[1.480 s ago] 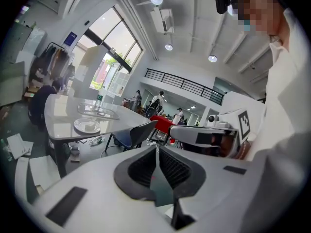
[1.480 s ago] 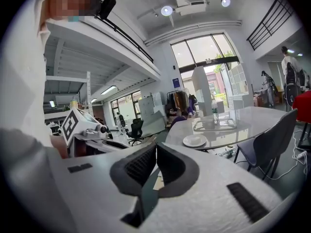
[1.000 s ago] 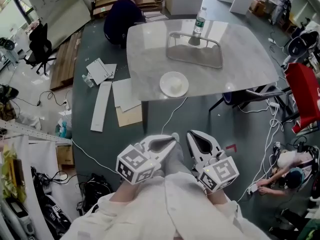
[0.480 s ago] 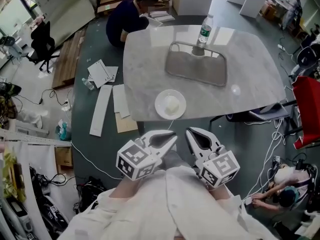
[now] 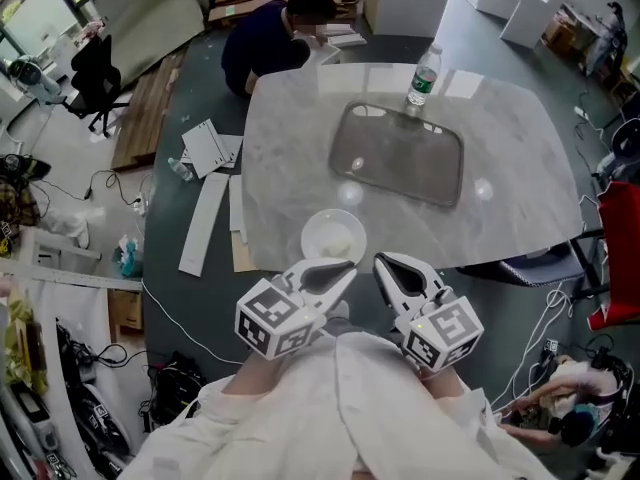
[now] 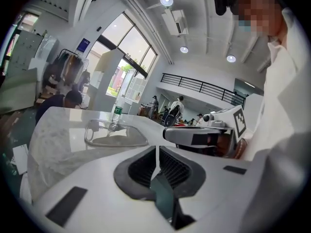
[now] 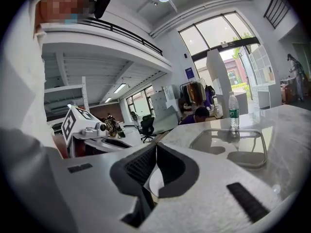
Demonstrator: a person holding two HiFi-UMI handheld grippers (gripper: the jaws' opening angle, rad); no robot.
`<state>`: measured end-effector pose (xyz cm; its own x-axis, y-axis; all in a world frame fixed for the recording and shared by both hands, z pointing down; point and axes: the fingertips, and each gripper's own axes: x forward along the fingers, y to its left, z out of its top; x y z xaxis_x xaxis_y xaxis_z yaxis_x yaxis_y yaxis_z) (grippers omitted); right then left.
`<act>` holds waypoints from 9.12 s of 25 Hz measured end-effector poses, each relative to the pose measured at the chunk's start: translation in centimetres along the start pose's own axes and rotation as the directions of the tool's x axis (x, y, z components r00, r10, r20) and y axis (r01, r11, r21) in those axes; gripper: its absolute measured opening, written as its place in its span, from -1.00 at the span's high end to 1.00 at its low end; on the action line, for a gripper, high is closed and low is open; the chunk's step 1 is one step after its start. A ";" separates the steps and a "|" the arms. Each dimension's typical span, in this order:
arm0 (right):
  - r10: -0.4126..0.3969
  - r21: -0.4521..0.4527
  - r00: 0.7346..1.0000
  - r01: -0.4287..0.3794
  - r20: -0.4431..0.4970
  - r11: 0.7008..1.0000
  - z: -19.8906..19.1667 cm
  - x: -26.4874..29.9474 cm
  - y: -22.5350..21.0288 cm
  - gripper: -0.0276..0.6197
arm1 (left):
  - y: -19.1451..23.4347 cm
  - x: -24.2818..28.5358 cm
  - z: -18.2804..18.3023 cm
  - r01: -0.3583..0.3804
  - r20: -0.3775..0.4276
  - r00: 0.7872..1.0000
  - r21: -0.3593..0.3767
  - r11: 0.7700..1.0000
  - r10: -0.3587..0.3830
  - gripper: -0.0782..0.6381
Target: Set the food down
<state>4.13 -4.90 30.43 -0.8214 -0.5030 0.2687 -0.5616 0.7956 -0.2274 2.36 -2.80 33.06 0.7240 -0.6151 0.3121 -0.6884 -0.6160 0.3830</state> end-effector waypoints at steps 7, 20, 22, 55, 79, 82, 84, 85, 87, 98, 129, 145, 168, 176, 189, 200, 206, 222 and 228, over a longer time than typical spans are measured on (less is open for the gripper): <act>0.019 0.025 0.999 -0.018 -0.040 1.000 -1.3 1.5 -1.3 0.91 | 1.6 1.3 -0.4 -0.020 -0.017 1.000 -0.043 0.999 0.019 0.70; -0.074 0.083 0.995 0.080 -0.071 0.993 -1.3 4.4 -3.8 0.91 | 7.4 0.9 0.6 -0.044 -0.067 0.997 -0.073 0.996 0.040 0.70; -0.090 0.094 0.993 0.097 -0.077 0.991 -1.2 5.0 -4.2 0.91 | 8.2 0.7 0.6 -0.043 -0.087 0.996 -0.075 0.996 0.037 0.70; -0.136 0.268 0.936 0.229 -0.325 0.936 -12.6 7.4 -4.7 0.91 | 15.0 -0.3 -8.6 -0.187 -0.211 0.969 -0.288 0.939 0.129 0.70; -0.180 0.340 0.903 0.323 -0.390 0.883 -16.9 7.8 -6.8 0.90 | 18.3 0.2 -11.9 -0.259 -0.288 0.943 -0.328 0.908 0.165 0.66; -0.181 0.345 0.900 0.329 -0.397 0.879 -17.1 7.8 -7.0 0.89 | 18.3 0.3 -11.8 -0.254 -0.290 0.944 -0.328 0.910 0.159 0.54; -0.186 0.345 0.897 0.336 -0.402 0.876 -17.2 7.9 -7.1 0.82 | 18.3 0.3 -12.0 -0.255 -0.300 0.941 -0.331 0.908 0.154 0.52; -0.189 0.344 0.894 0.341 -0.406 0.875 -17.2 7.9 -7.2 0.67 | 18.3 0.3 -12.2 -0.256 -0.307 0.940 -0.333 0.908 0.152 0.50; -0.200 0.341 0.888 0.356 -0.415 0.870 -17.4 7.9 -7.4 0.58 | 18.4 0.3 -12.4 -0.260 -0.316 0.937 -0.338 0.904 0.152 0.46; -0.195 0.344 0.868 0.374 -0.457 0.861 -18.7 8.3 -7.4 0.55 | 18.6 0.6 -12.7 -0.261 -0.330 0.933 -0.346 0.901 0.143 0.36; -0.225 0.232 0.844 0.373 -0.487 0.898 -19.1 8.5 -7.7 0.55 | 18.5 1.3 -13.6 -0.274 -0.419 0.895 -0.242 0.931 0.154 0.37; -0.256 0.193 0.828 0.394 -0.500 0.899 -19.0 8.8 -7.5 0.58 | 18.4 1.5 -13.6 -0.305 -0.415 0.887 -0.197 0.932 0.202 0.37; -0.309 0.235 0.832 0.450 -0.461 0.861 -16.4 8.7 -8.0 0.61 | 18.6 1.9 -10.7 -0.212 -0.382 0.916 -0.205 0.956 0.121 0.42; -0.378 0.221 0.829 0.494 -0.413 0.841 -13.2 8.2 -9.0 0.62 | 18.4 2.8 -7.1 -0.148 -0.338 0.937 -0.167 0.975 0.084 0.42; -0.420 0.196 0.850 0.492 -0.319 0.848 -7.4 6.8 -15.4 0.63 | 17.5 8.0 -0.6 -0.126 -0.276 0.956 -0.092 0.988 0.097 0.42; -0.363 0.219 0.871 0.445 -0.330 0.869 -5.6 7.5 -23.7 0.62 | 19.4 15.5 3.1 -0.181 -0.273 0.950 -0.092 0.979 0.150 0.42; -0.333 0.216 0.882 0.415 -0.334 0.884 -5.1 8.3 -28.0 0.62 | 20.9 19.4 4.3 -0.210 -0.278 0.944 -0.097 0.973 0.176 0.42; -0.263 0.243 0.875 0.381 -0.407 0.892 -6.8 11.8 -36.4 0.62 | 25.8 26.9 4.7 -0.235 -0.315 0.931 -0.134 0.963 0.184 0.42; -0.260 0.223 0.860 0.385 -0.440 0.896 -7.8 13.1 -38.0 0.62 | 27.3 28.2 3.6 -0.238 -0.340 0.923 -0.143 0.961 0.178 0.42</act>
<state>15.49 -39.11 49.91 -0.5167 -0.4906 0.7017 -0.8411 0.4438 -0.3091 3.84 -38.77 49.18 0.5608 -0.5100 0.6522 -0.8274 -0.3748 0.4183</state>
